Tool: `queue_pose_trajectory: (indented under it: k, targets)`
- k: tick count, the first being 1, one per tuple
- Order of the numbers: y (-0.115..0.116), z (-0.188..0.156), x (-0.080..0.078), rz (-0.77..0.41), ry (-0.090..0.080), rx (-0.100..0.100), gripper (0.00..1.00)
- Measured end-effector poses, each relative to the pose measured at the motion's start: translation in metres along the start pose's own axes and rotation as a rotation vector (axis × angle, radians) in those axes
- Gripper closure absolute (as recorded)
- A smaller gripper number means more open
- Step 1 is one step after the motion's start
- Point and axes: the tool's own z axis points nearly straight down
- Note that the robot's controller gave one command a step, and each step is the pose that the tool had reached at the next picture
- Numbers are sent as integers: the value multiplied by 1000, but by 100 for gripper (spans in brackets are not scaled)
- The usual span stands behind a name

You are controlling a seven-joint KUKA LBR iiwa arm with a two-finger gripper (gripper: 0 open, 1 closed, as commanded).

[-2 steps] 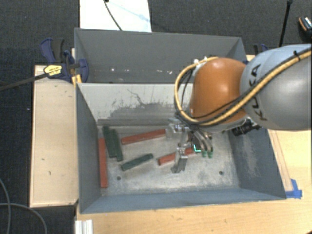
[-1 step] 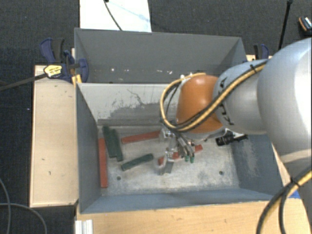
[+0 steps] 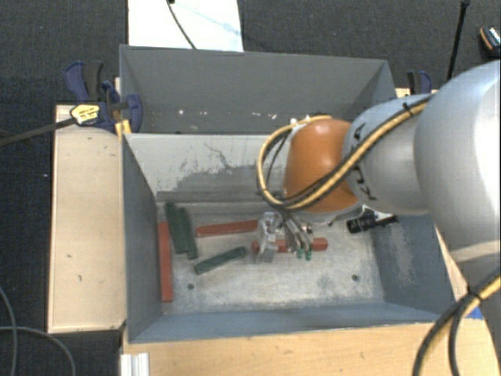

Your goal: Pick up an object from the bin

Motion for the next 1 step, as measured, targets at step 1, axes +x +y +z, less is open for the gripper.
queue_pose_trajectory:
  k: [1]
  targets:
    - [12, -164, -1, -23, -8, -2, 100]
